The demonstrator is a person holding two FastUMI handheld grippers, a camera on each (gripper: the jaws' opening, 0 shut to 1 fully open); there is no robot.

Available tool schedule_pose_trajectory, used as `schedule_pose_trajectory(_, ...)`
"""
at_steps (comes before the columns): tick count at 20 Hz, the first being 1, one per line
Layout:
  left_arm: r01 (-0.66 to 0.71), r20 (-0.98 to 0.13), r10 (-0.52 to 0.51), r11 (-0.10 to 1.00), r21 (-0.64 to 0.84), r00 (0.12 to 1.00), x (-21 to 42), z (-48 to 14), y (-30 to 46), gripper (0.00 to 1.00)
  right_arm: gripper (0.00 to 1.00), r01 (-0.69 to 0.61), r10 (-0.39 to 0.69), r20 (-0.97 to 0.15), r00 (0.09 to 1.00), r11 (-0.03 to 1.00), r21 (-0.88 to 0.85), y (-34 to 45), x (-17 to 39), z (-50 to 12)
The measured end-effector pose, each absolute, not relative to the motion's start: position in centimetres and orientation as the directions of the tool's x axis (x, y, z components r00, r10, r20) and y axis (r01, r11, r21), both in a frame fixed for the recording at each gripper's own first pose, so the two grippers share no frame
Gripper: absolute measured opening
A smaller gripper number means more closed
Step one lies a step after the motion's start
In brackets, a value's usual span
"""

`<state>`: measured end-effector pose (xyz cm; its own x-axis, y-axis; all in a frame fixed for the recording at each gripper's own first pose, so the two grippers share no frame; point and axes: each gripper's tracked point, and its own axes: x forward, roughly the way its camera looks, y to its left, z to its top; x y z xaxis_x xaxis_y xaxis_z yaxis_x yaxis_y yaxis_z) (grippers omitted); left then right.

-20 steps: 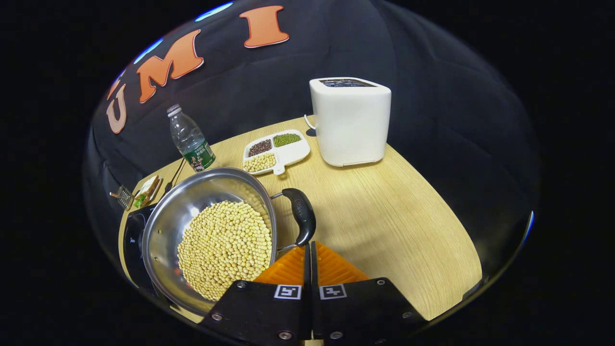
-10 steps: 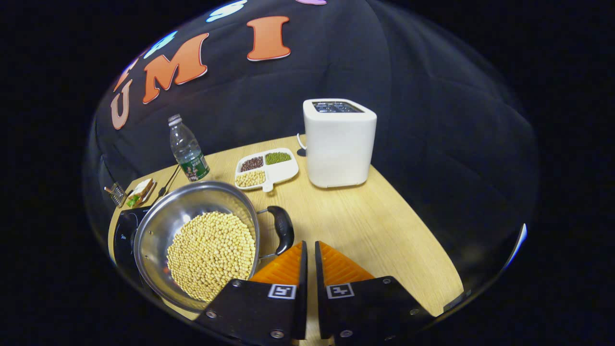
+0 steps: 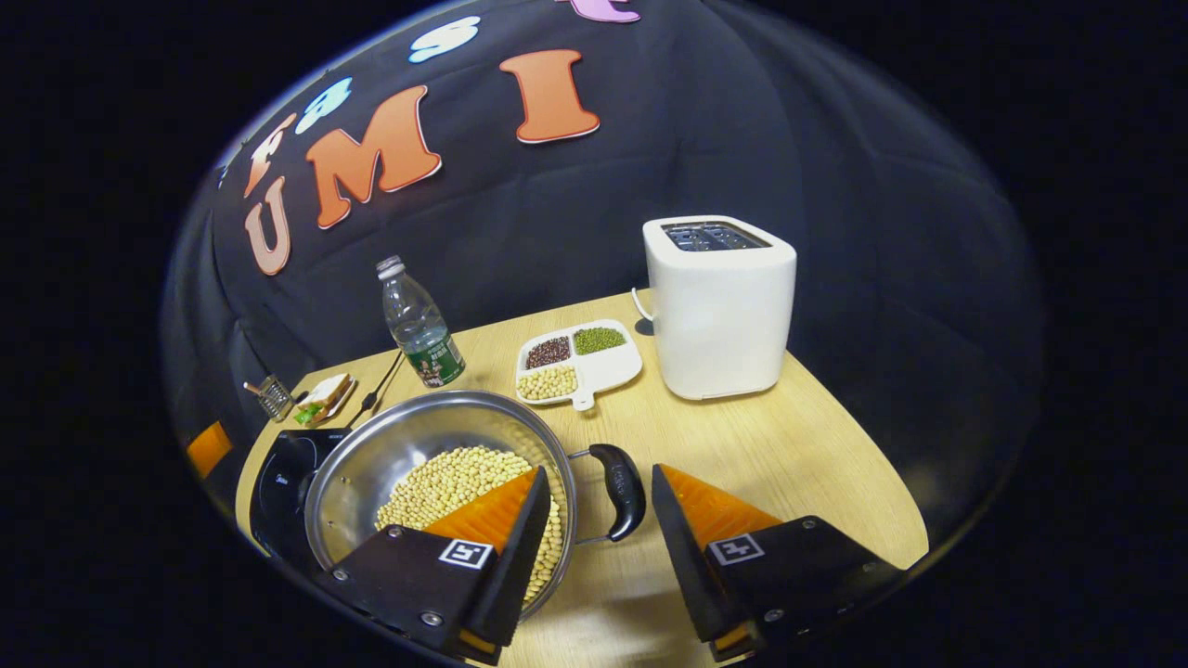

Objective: First push the handle of the pot to place it horizontally, then grasp the pot with both hands and set it on the induction cooktop.

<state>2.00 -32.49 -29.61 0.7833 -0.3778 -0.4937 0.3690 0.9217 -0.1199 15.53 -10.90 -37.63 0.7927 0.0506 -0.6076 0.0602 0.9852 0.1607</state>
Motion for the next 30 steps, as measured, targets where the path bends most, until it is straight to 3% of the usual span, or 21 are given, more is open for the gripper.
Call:
schedule_pose_trajectory(5, 0.375, -0.579, -0.396, 0.913, -0.161, 0.713, 1.1, -33.2, -34.5, 0.97, 0.72, 0.056, 0.080, -0.677, 0.732, 0.983, 0.176, -10.4, 15.9, -40.8)
schedule_pose_trajectory(6, 0.370, -0.591, -0.393, 0.914, -0.166, 0.705, 1.1, -33.7, -34.7, 0.99, 0.63, 0.059, 0.079, -0.679, 0.730, 0.982, 0.178, -10.3, 15.8, -40.6)
schedule_pose_trajectory(10, 0.366, -0.621, -0.380, 0.917, -0.157, 0.685, 1.9, -35.6, -35.2, 0.99, 0.54, 0.051, 0.088, -0.687, 0.722, 0.982, 0.180, -10.5, 15.6, -40.8)
schedule_pose_trajectory(22, 0.378, -0.733, -0.381, 0.908, -0.182, 0.563, 2.1, -41.9, -38.3, 0.99, 0.53, 0.088, 0.057, -0.693, 0.718, 0.981, 0.173, -13.9, 15.2, -40.9)
schedule_pose_trajectory(24, 0.366, -0.751, -0.360, 0.915, -0.169, 0.553, 2.4, -43.0, -38.5, 0.95, 0.53, 0.088, 0.053, -0.692, 0.720, 0.982, 0.166, -13.9, 15.1, -40.8)
schedule_pose_trajectory(28, 0.358, -0.767, -0.330, 0.923, -0.141, 0.549, 2.9, -43.2, -38.3, 0.66, 0.53, 0.105, 0.030, -0.694, 0.719, 0.983, 0.152, -14.1, 15.1, -40.9)
schedule_pose_trajectory(30, 0.364, -0.768, -0.330, 0.921, -0.136, 0.549, 3.0, -43.3, -38.4, 0.64, 0.52, 0.161, 0.014, -0.700, 0.714, 0.970, 0.184, -14.2, 14.8, -40.5)
